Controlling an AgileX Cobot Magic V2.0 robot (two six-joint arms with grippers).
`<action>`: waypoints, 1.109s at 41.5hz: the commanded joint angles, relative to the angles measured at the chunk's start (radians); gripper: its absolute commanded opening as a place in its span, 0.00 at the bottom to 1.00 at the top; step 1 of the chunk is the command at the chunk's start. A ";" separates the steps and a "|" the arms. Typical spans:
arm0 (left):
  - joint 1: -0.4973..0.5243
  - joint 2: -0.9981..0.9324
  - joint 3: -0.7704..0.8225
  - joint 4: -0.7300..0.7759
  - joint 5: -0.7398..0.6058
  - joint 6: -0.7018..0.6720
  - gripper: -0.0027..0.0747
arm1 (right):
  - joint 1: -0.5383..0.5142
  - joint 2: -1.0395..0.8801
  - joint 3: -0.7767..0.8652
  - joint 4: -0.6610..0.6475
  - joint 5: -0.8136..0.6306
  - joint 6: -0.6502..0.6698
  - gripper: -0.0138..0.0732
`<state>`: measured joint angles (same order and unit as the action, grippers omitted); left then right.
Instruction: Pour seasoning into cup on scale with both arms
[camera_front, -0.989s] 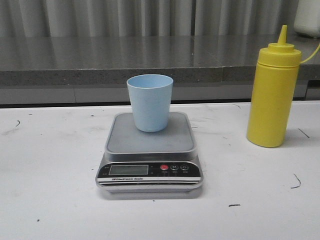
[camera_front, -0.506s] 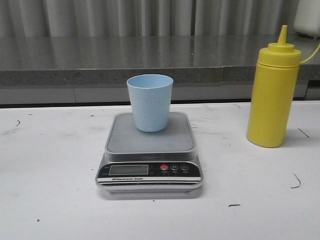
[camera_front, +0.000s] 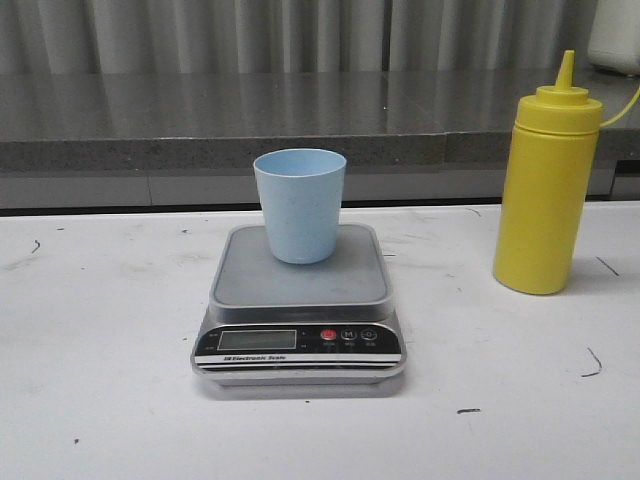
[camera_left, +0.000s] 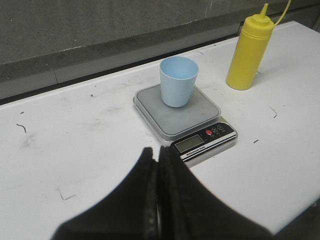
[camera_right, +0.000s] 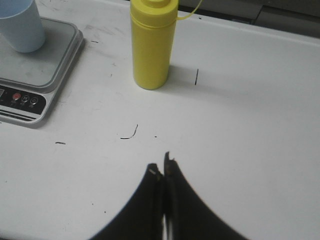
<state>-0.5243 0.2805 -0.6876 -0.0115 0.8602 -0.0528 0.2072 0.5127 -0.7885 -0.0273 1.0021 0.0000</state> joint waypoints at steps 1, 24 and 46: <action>-0.005 0.003 -0.008 -0.002 -0.081 -0.009 0.01 | -0.001 0.003 -0.033 -0.009 -0.064 -0.010 0.08; 0.428 -0.226 0.568 0.012 -0.757 -0.005 0.01 | -0.001 0.003 -0.033 -0.009 -0.064 -0.010 0.08; 0.481 -0.303 0.716 -0.051 -0.900 -0.005 0.01 | -0.001 0.004 -0.033 -0.009 -0.062 -0.010 0.08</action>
<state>-0.0449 -0.0046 0.0046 -0.0556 0.0458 -0.0528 0.2072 0.5127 -0.7885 -0.0273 1.0021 0.0000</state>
